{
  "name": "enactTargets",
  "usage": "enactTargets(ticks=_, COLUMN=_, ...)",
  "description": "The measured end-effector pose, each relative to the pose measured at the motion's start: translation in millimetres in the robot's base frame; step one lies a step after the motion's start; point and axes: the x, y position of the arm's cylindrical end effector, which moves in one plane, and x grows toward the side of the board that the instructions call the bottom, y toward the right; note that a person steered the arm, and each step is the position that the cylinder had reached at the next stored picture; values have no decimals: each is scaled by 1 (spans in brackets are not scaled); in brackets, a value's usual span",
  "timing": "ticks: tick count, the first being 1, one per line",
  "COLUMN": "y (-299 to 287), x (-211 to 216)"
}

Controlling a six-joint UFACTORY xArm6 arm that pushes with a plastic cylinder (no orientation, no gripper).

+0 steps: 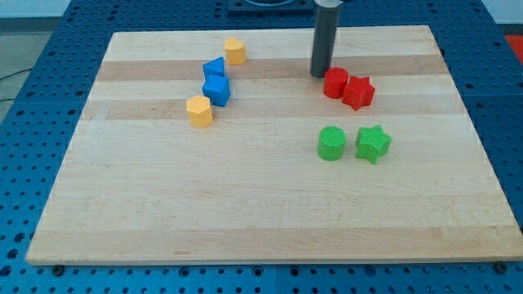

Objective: Push blue blocks to the top left corner

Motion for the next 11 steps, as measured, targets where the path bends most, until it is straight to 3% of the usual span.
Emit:
enactTargets(ticks=2, y=-138, x=-20)
enactTargets(ticks=3, y=-202, x=-9)
enactTargets(ticks=5, y=-138, x=8)
enactTargets(ticks=7, y=-108, x=64)
enactTargets(ticks=8, y=-188, x=51)
enactTargets(ticks=9, y=-232, x=19)
enactTargets(ticks=11, y=-221, x=-5)
